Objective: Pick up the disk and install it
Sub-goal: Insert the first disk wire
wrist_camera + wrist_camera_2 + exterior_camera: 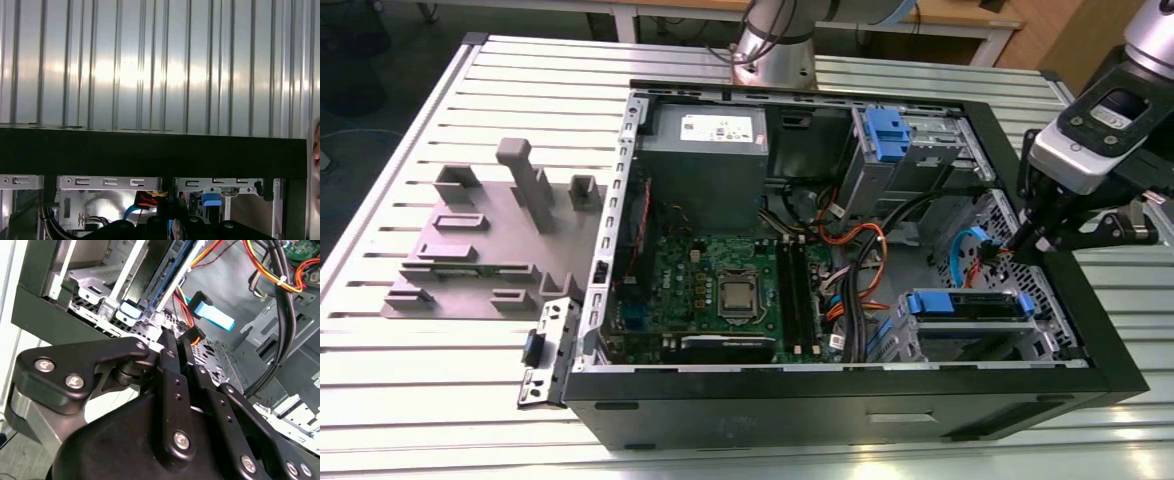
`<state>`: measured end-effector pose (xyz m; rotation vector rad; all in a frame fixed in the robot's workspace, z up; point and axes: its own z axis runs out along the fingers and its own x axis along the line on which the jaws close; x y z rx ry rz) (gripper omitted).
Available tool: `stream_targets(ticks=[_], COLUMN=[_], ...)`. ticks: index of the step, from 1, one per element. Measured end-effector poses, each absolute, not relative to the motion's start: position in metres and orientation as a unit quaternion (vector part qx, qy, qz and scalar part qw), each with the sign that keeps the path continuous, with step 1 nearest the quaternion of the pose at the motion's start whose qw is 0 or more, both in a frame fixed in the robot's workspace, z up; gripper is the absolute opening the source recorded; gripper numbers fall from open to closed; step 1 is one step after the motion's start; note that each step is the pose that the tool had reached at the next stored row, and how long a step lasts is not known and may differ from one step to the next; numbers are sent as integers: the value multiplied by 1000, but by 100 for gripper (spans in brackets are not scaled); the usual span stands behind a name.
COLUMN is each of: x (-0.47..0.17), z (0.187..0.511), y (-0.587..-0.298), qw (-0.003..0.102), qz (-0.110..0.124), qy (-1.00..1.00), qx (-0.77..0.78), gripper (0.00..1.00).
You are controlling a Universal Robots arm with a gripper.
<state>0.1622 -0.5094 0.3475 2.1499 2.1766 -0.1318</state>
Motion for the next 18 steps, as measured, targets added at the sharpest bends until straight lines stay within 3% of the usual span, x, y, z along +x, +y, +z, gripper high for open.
stream_targets(ticks=[5,18], x=[161,151], z=[348,348], y=[-509,-510], qw=[52,55], qz=[-55,-53], qy=[709,709], qx=[701,701], gripper=[18,17])
